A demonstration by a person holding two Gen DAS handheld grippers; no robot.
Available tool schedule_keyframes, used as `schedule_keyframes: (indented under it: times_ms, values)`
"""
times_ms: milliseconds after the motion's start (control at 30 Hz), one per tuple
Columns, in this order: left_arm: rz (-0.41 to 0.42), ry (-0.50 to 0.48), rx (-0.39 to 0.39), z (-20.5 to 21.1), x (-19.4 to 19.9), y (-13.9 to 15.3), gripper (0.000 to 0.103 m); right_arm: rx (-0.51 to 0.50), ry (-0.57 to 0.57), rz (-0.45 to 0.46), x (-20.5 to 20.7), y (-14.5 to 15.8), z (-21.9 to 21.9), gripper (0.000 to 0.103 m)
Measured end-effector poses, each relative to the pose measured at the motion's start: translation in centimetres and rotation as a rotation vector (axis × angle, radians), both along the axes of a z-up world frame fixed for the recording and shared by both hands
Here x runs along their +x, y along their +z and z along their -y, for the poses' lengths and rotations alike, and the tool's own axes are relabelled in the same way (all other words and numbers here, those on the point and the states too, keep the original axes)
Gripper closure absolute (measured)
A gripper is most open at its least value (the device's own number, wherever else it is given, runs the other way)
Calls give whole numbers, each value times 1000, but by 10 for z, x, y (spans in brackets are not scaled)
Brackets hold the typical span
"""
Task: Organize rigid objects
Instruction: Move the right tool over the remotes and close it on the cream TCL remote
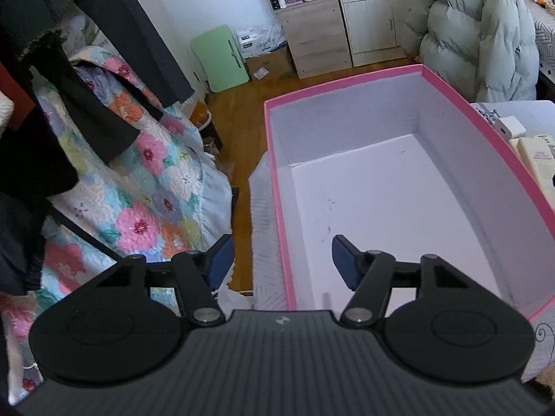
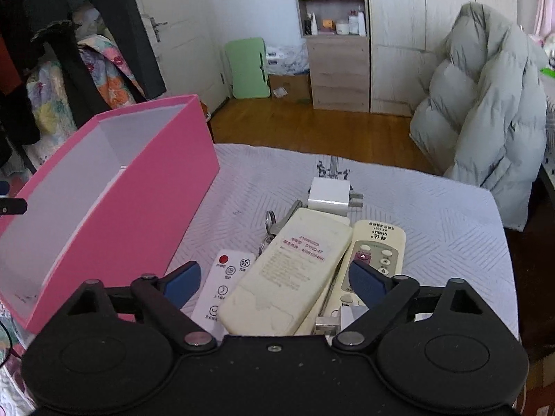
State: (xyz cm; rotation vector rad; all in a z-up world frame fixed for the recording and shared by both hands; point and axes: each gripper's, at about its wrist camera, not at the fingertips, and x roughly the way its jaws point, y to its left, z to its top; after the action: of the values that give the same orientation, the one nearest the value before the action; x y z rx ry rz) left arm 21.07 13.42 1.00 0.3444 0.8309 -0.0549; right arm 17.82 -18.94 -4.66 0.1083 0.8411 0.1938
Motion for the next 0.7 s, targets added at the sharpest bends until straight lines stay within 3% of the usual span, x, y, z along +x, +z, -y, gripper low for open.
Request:
schedule_keyframes:
  times_ms: [67,133,233,367,700]
  values:
    - [-20,9,-32,-3,8,-4,60,1,-12,-16,6,-3,1,12]
    - [-26,22,-39,-7,14,-10,83,-2,-19,-35,13,-5,0,13]
    - [-24,31,-59,-13,17,-15,96,-5,-27,-62,23,-8,0,17]
    - [-11,33,-108,-19,16,-16,99,28,-28,-105,36,-12,4,24]
    - [23,67,-125,-19,14,-24,99,16,-78,-167,52,-24,1,18]
